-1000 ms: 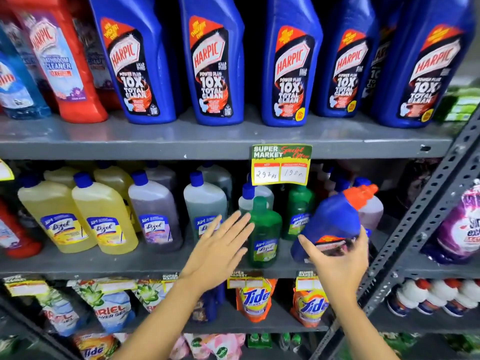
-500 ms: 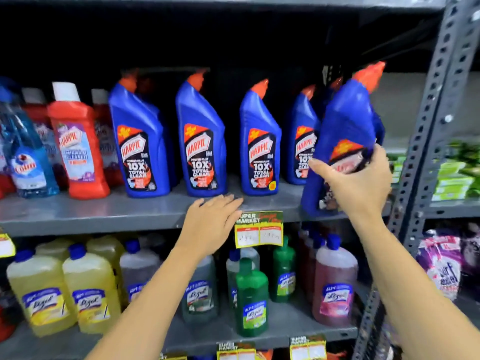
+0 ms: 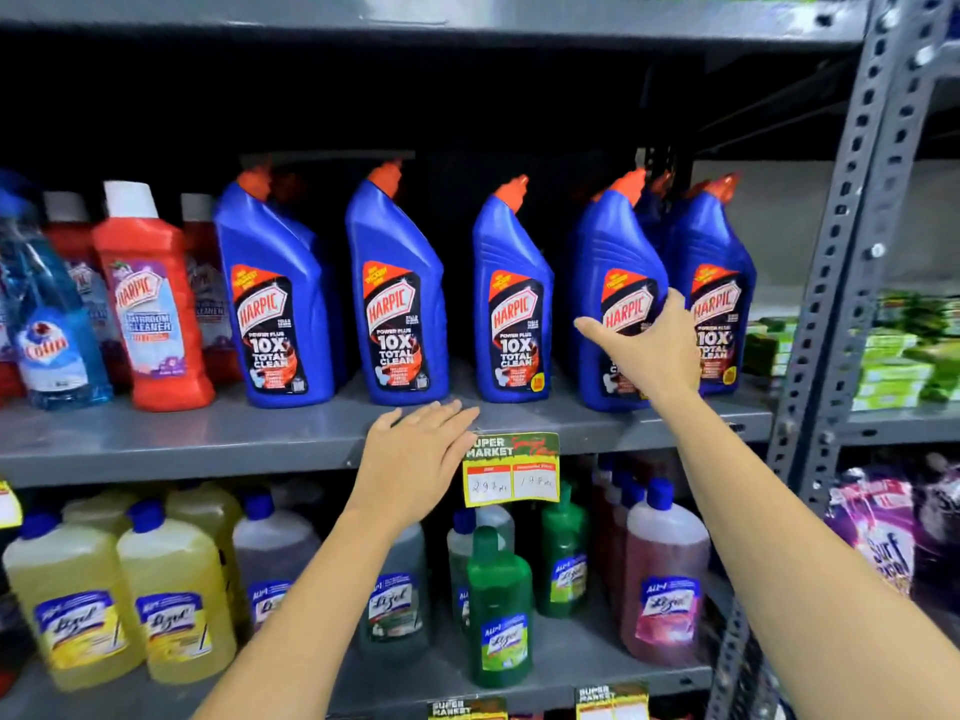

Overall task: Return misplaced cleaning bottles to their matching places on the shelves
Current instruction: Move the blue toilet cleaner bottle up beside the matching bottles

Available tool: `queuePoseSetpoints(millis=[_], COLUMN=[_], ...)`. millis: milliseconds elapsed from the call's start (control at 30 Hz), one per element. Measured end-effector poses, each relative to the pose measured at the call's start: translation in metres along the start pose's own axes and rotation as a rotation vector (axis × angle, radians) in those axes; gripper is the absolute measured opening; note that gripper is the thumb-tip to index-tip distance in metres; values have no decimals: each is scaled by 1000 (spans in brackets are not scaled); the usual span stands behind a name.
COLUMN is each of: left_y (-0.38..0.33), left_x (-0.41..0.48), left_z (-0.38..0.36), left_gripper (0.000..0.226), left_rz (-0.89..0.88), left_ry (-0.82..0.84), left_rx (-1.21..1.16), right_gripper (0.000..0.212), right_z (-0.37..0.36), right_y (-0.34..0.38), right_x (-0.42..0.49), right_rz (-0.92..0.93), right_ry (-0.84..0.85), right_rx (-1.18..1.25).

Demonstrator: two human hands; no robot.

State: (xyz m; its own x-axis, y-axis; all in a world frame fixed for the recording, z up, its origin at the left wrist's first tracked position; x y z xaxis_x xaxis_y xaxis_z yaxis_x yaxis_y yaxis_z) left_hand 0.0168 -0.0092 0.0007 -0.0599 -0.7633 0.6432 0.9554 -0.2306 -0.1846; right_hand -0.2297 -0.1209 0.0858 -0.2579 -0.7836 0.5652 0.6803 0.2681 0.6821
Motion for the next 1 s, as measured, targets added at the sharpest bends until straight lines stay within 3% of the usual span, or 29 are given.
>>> queuePoseSetpoints(millis=[267,600,1000], left_y=[-3,-6,-8], left_x=[0,-1,-3], left_z=[2,3,5], left_gripper=[38,40,36], left_rz=[-21,-32,-42], left_ry=[-39,-49,-73], left_rx=[1,-5,-6], right_gripper=[141,122,120], right_z=[-13,-32,-42], right_y=[-18,-14,-21], right_x=[-25,-8,1], right_rz=[-12,-39,-38], right_ry=[105,151,182], right_rx=[-99,-166,-105])
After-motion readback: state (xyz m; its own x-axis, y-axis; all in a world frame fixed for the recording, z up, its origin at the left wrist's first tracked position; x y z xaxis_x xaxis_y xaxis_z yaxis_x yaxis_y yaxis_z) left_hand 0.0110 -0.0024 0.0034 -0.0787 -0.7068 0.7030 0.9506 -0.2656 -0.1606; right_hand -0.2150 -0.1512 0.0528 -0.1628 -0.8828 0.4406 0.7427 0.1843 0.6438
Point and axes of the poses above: each hand's wrist, its own x-axis towards the middle knuckle, its own z-axis out of the back of the hand, y = z × x, the point moved 3 cm from there along x, towards the middle knuckle, and after that the axes turned 13 degrees about -x, right-handed, at the moved point
